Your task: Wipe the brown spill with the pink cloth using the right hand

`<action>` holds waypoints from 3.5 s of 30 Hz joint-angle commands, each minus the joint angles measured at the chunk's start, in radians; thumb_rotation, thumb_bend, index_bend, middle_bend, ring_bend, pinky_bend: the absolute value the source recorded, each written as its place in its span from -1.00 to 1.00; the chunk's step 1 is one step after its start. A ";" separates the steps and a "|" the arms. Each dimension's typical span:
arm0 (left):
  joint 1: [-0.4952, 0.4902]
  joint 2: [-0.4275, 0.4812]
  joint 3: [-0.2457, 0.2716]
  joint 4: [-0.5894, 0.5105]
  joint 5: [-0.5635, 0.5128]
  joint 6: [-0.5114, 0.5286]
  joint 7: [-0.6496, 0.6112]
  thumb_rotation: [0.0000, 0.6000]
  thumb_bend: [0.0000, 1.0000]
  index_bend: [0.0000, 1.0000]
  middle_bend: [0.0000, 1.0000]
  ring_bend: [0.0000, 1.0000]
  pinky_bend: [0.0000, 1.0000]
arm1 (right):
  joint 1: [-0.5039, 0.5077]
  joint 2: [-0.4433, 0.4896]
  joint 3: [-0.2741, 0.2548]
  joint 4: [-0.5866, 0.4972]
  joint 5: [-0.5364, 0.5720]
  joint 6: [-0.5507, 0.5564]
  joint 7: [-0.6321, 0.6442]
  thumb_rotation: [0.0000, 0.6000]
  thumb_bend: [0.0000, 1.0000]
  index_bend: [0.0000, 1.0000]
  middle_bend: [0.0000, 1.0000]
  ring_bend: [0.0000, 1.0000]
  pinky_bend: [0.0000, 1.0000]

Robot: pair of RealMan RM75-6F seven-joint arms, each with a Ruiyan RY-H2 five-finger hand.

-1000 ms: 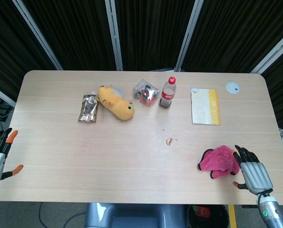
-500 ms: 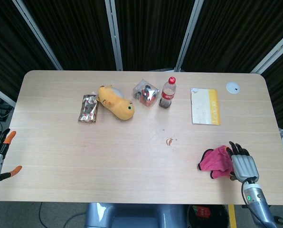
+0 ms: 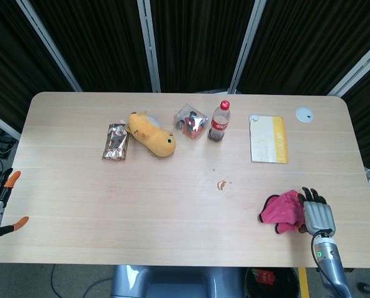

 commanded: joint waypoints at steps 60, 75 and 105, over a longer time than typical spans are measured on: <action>-0.001 0.015 -0.003 -0.034 -0.043 -0.039 -0.002 1.00 -1.00 -0.87 -1.00 -1.00 -1.00 | 0.258 -0.448 0.175 0.293 -0.012 -0.040 -0.002 1.00 -0.14 0.42 0.12 0.02 0.46; -0.002 0.017 -0.003 -0.040 -0.061 -0.054 0.009 1.00 -1.00 -0.87 -1.00 -1.00 -1.00 | 0.303 -0.600 0.145 0.294 -0.065 -0.034 0.058 1.00 -0.13 0.43 0.12 0.02 0.46; 0.005 0.028 -0.005 -0.056 -0.081 -0.056 0.011 1.00 -1.00 -0.86 -1.00 -1.00 -1.00 | 0.433 -0.580 0.306 0.549 0.012 -0.127 0.083 1.00 -0.12 0.43 0.12 0.02 0.46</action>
